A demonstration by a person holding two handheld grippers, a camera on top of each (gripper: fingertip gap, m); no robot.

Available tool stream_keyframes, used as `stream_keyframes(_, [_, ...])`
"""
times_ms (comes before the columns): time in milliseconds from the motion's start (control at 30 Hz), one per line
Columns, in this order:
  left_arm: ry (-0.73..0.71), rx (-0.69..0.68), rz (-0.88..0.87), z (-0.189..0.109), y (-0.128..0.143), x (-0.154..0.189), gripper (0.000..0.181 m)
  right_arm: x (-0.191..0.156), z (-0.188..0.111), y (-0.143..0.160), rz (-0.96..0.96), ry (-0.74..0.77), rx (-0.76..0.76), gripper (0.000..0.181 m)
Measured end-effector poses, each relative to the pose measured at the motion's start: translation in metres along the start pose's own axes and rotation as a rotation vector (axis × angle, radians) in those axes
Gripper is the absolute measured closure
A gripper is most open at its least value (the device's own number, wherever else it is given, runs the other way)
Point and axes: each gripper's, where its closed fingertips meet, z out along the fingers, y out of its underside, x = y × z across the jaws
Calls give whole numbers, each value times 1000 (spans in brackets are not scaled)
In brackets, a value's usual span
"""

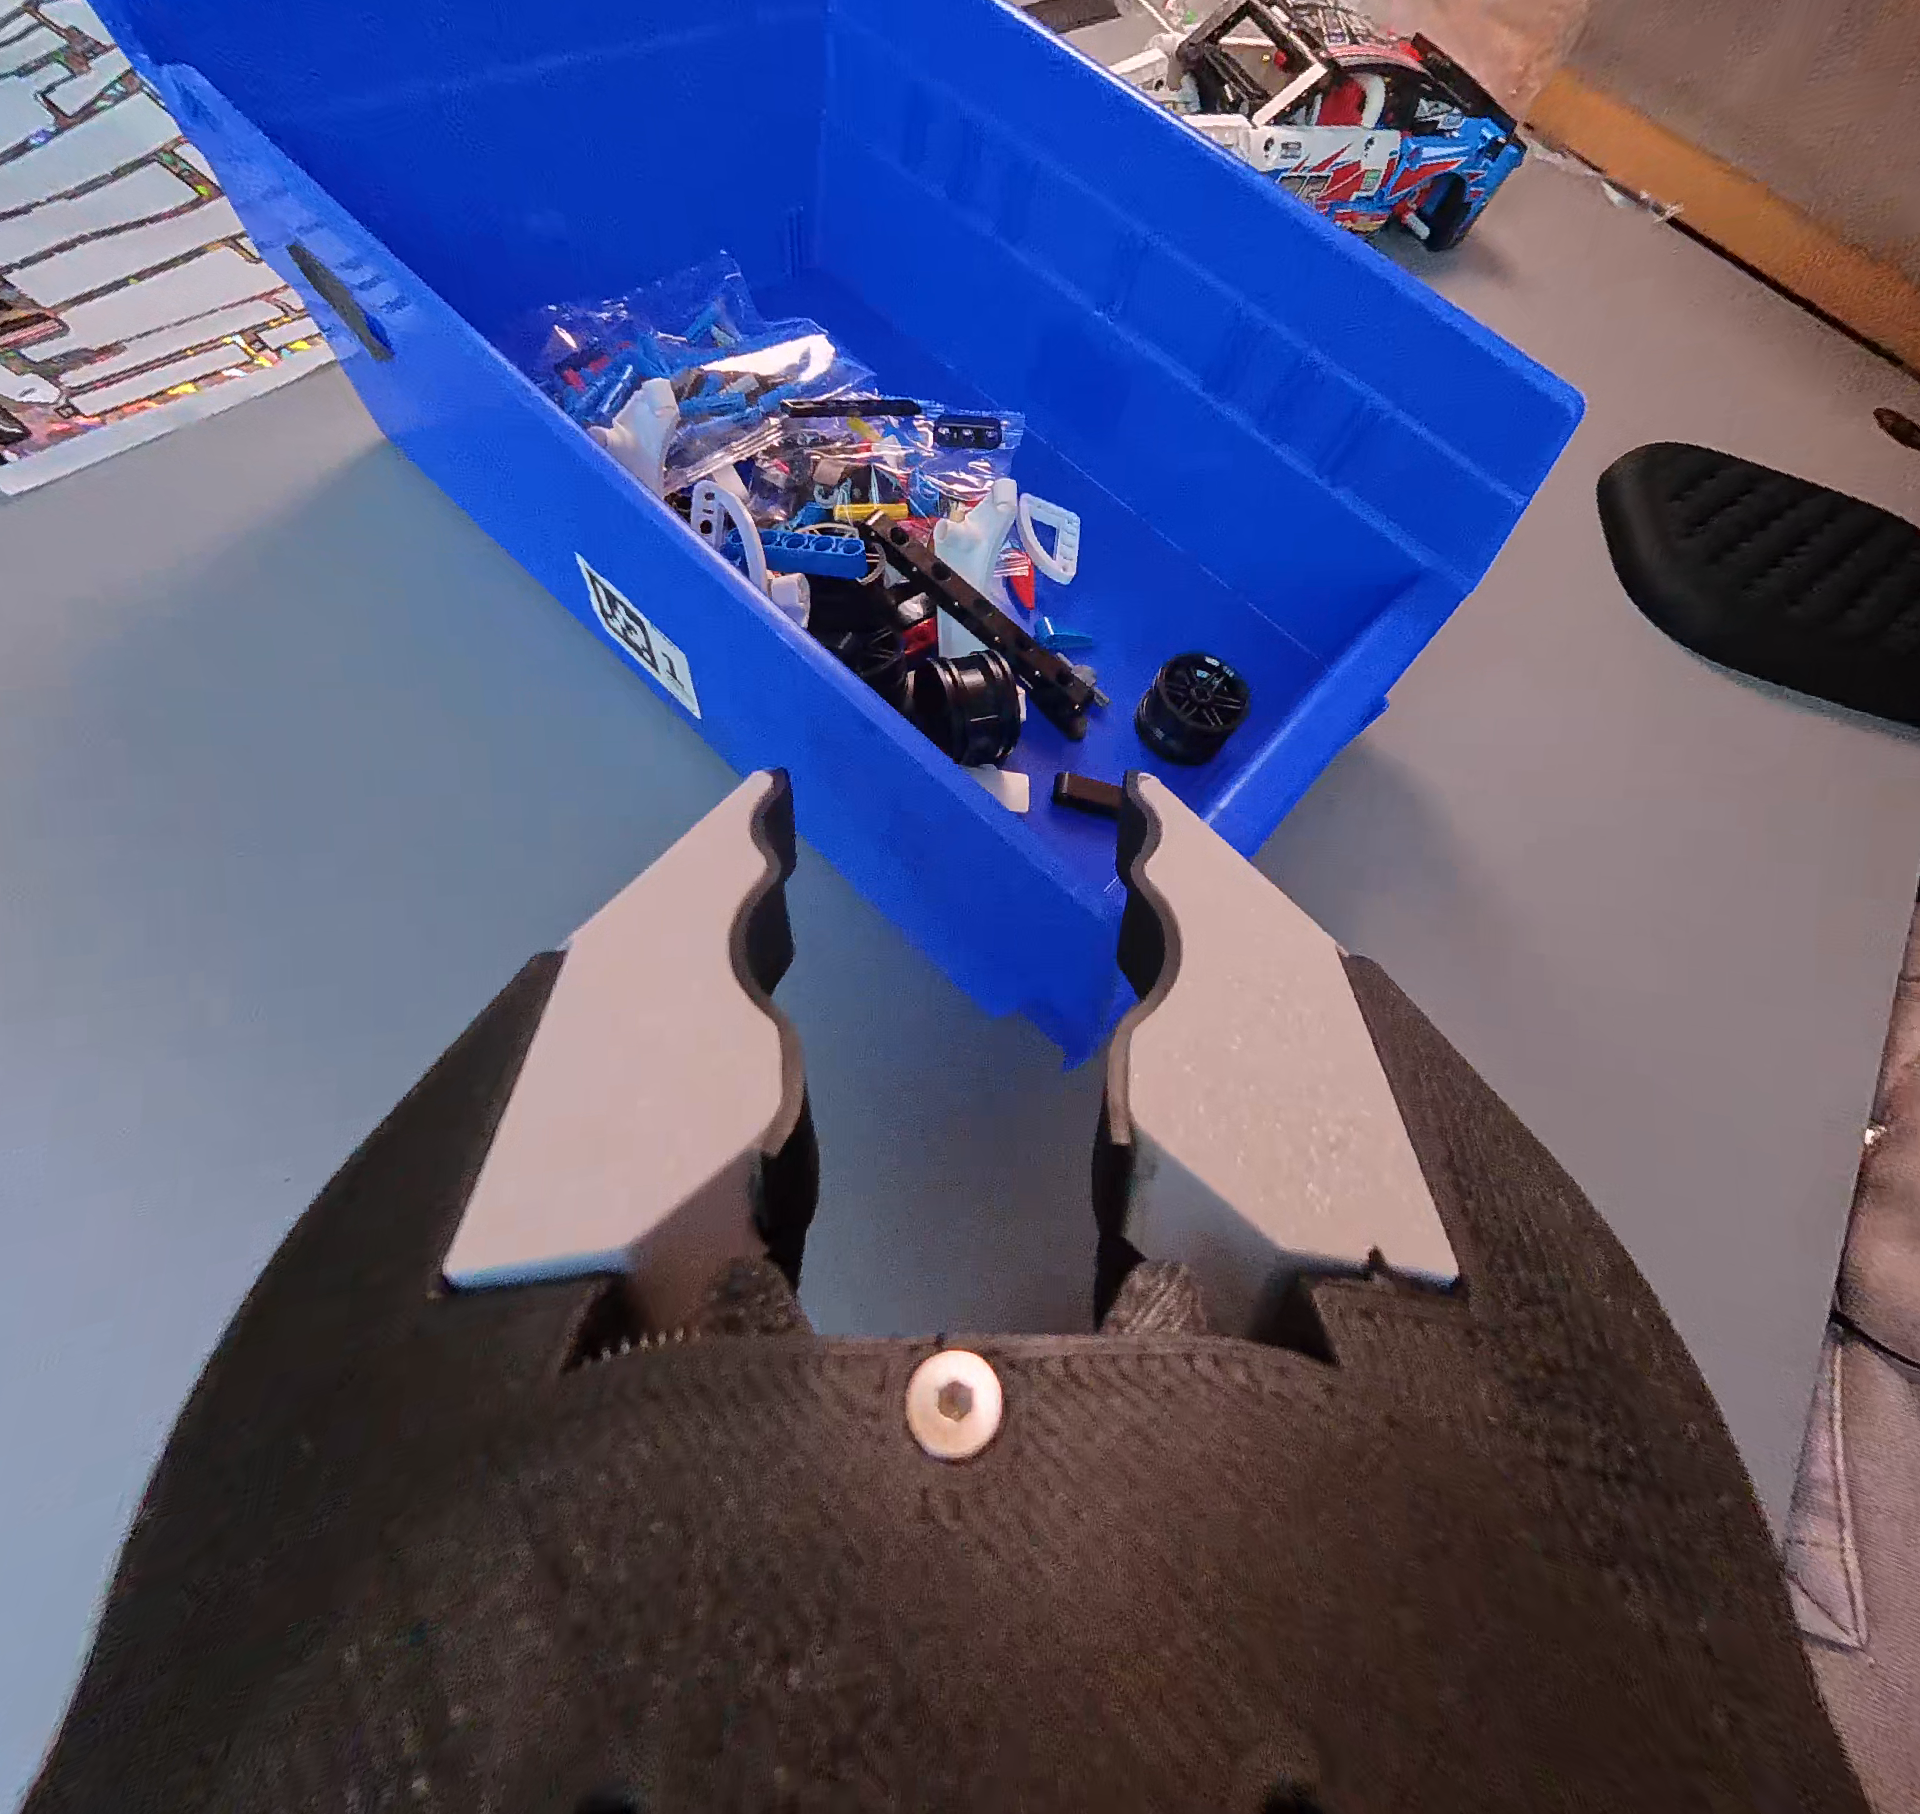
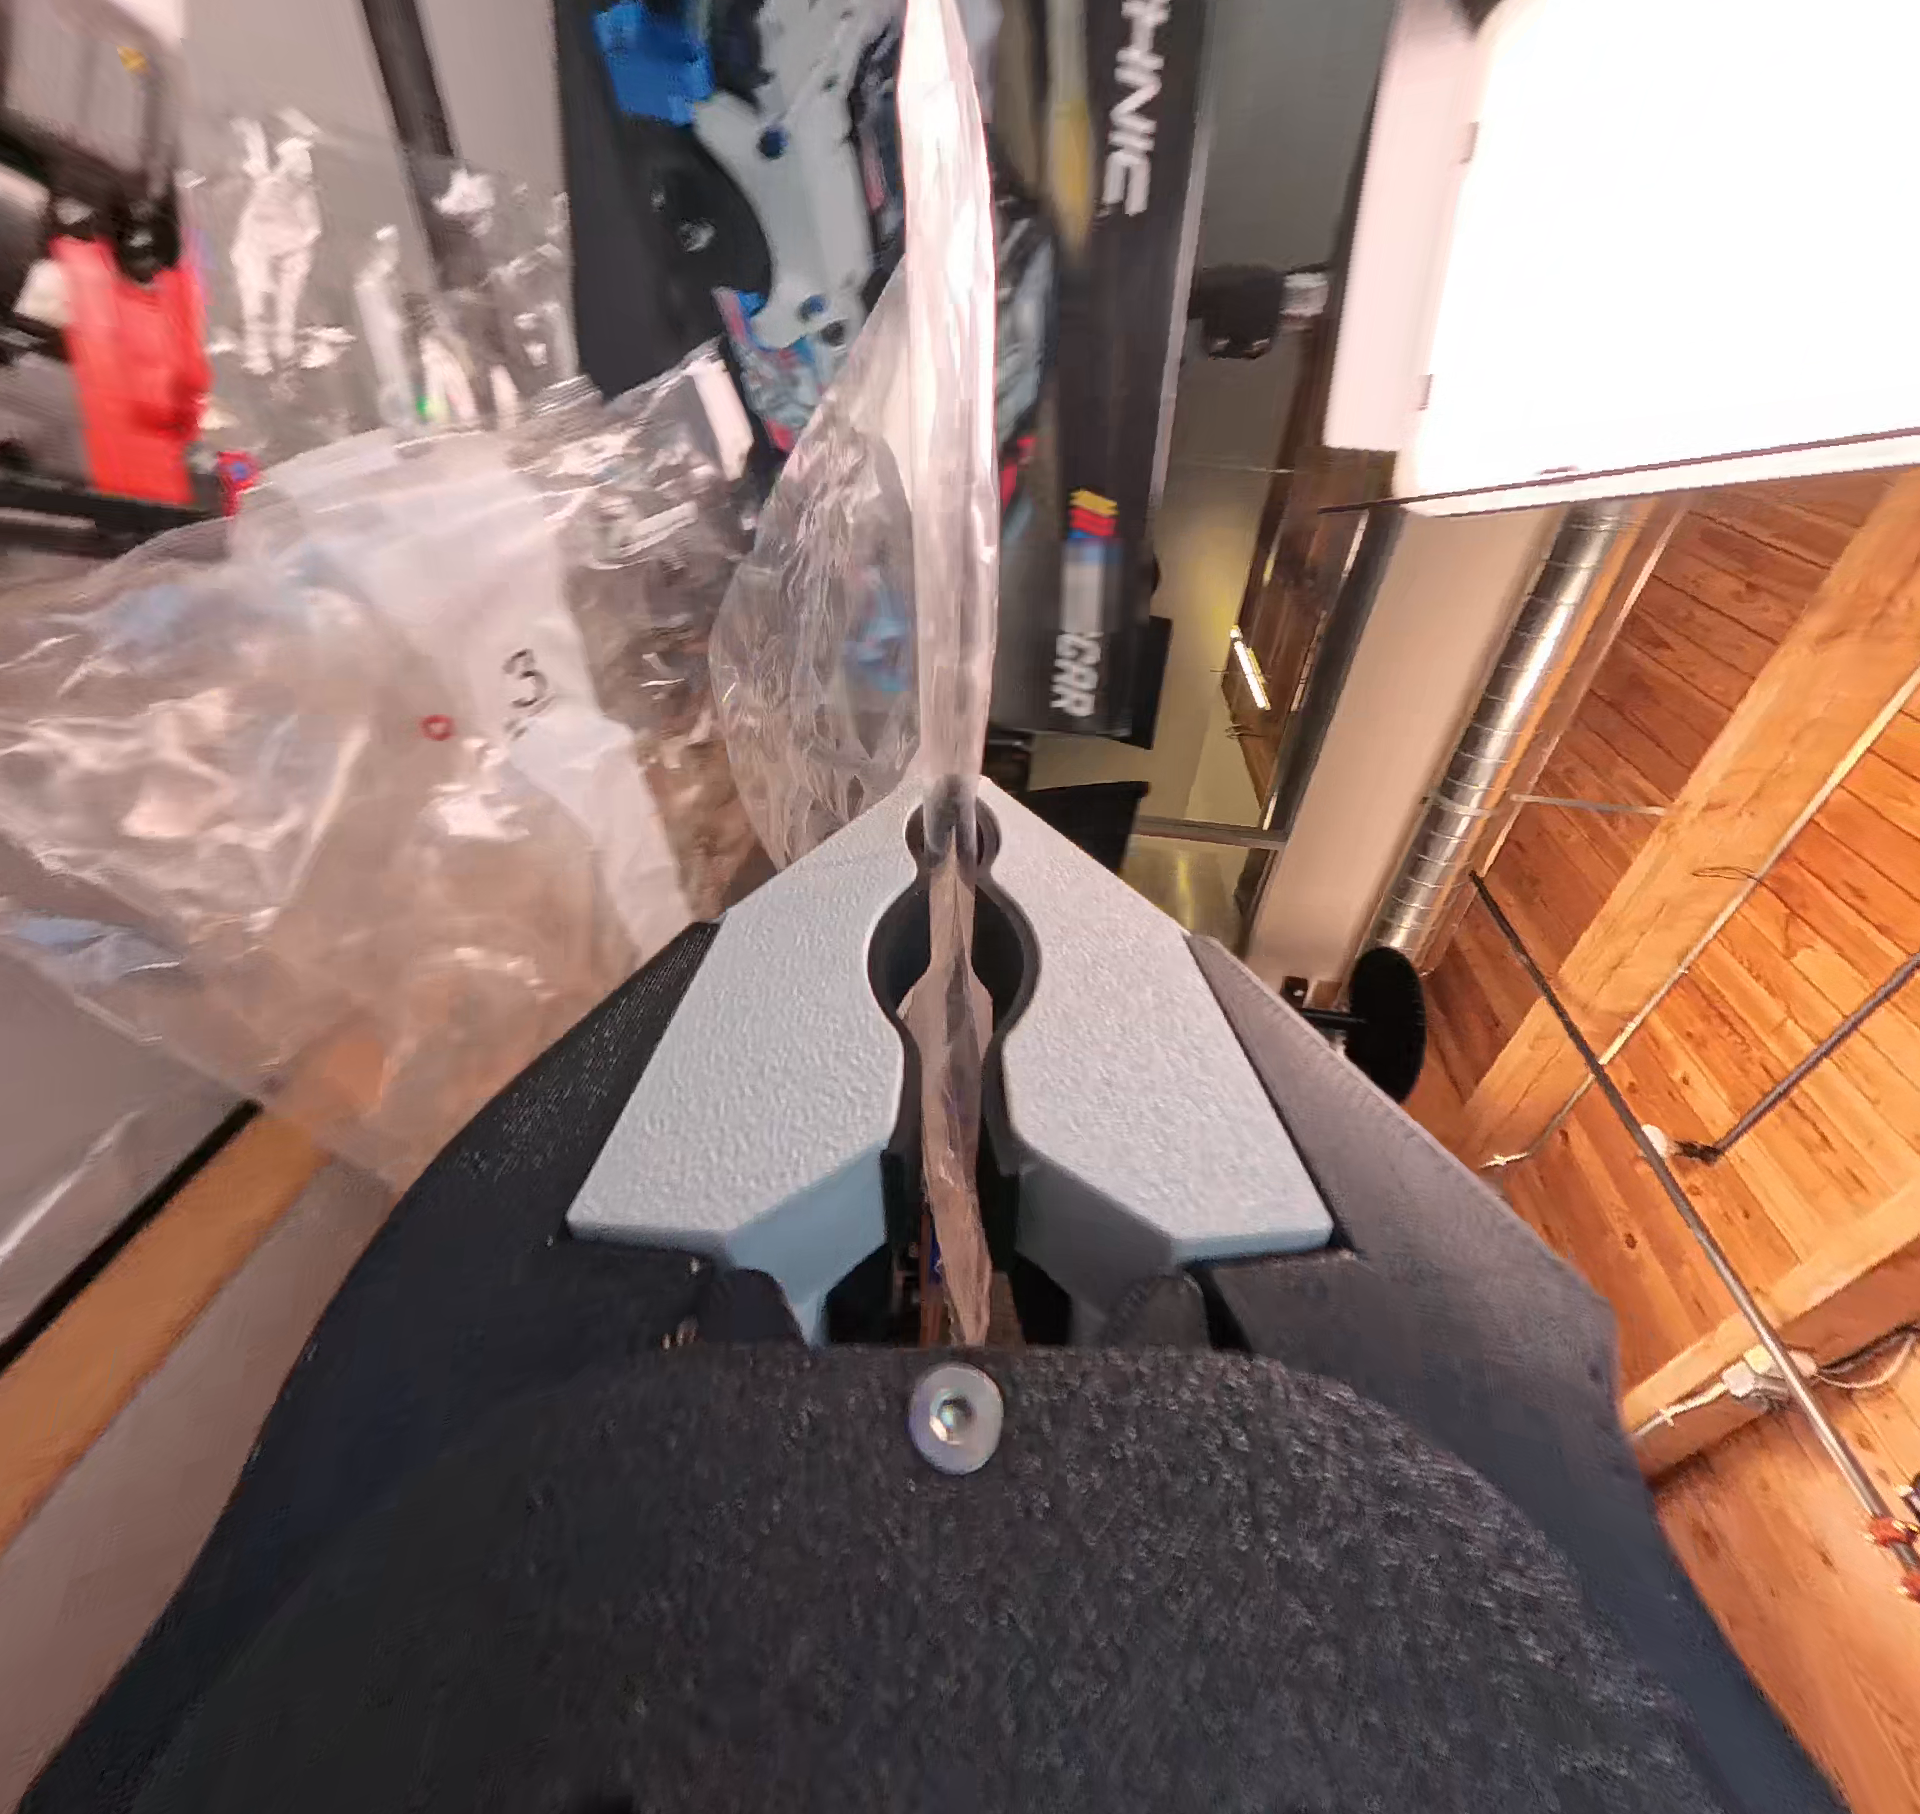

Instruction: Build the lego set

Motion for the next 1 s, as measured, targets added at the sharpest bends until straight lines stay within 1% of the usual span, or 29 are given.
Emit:
stream_keyframes(33, [6, -2, -6, 0, 1, 1, 119, -27, 7, 8, -1, -40, -21, 181])
stream_keyframes(100, [6, -15, -7, 0, 3, 1, 119, -69, 17, 21, -20, -108, -51, 181])
stream_keyframes(133, [3, -23, -5, 0, 4, 1, 119, -84, 21, 26, -29, -133, -61, 181])
stream_keyframes(200, [-3, -36, -2, 1, 5, 1, 120, -101, 25, 31, -33, -169, -60, 181])
stream_keyframes(333, [0, -50, -12, 4, 8, 3, 120, -123, 28, 34, -79, -269, -56, 156])
stream_keyframes(467, [-1, -46, -23, 8, 8, 4, 120, -132, 23, 43, -108, -369, -65, 137])
stream_keyframes(567, [-13, -40, -28, 9, 7, 4, 123, -126, 11, 47, -91, -423, -66, 125])
stream_keyframes(667, [-21, -37, -25, 10, 7, 4, 125, -119, -6, 50, -83, -454, -71, 117])
stream_keyframes(733, [-23, -33, -24, 11, 6, 5, 126, -113, -16, 52, -80, -431, -72, 118])
stream_keyframes(867, [-23, -29, -21, 12, 5, 4, 126, -118, -26, 63, -95, -401, -110, 136])
stream_keyframes(933, [-22, -32, -24, 12, 5, 3, 125, -124, -24, 69, -144, -399, -135, 142])
stream_keyframes(1000, [-25, -37, -21, 12, 5, 3, 125, -122, -14, 75, -187, -373, -164, 147])
